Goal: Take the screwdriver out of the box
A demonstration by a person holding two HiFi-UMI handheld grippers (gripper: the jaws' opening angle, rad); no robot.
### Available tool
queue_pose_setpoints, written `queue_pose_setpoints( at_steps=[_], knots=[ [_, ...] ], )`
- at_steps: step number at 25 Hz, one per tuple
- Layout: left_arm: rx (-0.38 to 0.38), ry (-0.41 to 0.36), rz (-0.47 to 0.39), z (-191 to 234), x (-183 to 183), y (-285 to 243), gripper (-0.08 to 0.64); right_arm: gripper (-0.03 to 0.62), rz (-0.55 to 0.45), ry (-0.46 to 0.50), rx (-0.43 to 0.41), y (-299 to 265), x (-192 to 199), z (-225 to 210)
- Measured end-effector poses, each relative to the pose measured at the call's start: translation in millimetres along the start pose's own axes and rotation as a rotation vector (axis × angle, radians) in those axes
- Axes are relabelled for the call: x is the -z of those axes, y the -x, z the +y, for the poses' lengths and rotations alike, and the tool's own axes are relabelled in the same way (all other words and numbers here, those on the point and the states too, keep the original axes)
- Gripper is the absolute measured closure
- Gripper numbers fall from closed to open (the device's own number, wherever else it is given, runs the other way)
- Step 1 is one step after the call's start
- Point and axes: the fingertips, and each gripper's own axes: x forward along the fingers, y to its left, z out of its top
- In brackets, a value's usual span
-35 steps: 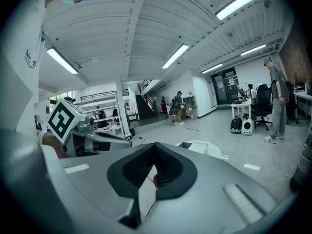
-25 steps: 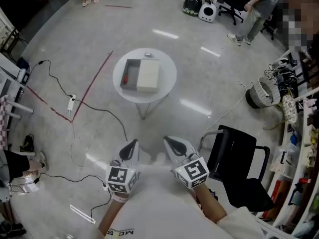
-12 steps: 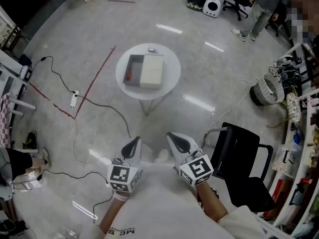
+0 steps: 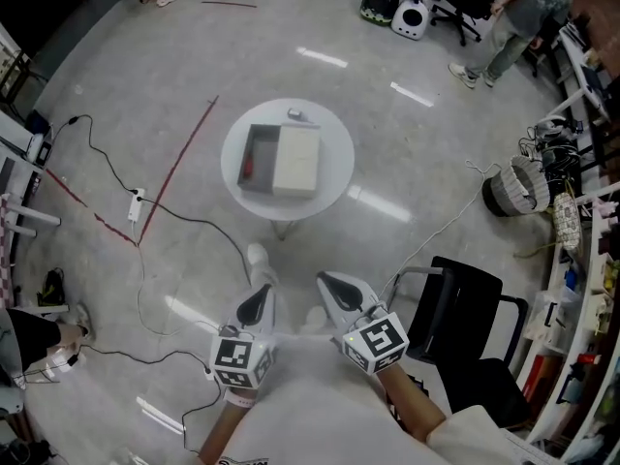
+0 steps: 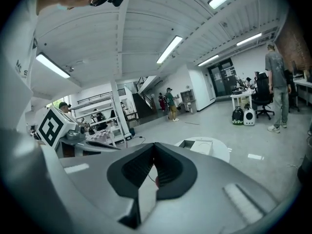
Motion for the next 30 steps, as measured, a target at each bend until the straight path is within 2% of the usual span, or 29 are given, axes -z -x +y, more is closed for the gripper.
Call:
queue_pose_setpoints(
  at_steps=[9, 15, 18, 20, 23, 28, 30],
  knots=[
    [0.068, 0.080, 0.069, 126, -54, -115, 0.560, 0.595, -0.004, -0.124, -0.031, -158, -40, -58],
    [0.079, 0.080, 0.071, 229, -92, -178, 0.560, 0.595, 0.105, -0.127, -0.031, -281, -49, -85],
    [0.093, 0.088, 0.080, 266, -106, -202, 0.560, 0.593, 0.152, -0.123, 0.011, -327, -56, -103],
    [0.098, 0.094, 0.097, 287, -110, -213, 0.560, 0.568, 0.166, -0.121, 0.033, -352, -59, -115],
    [0.084, 0.105, 0.139, 305, -105, -228, 0.560, 0.566, 0.170, -0.140, 0.048, -377, -57, -135],
    [0.060, 0.109, 0.201, 322, -95, -257, 0.560, 0.566, 0.204, -0.207, 0.019, -412, -41, -163],
    [0.058, 0.118, 0.220, 323, -88, -266, 0.560, 0.566, 0.237, -0.199, 0.001, -423, -31, -169]
  ],
)
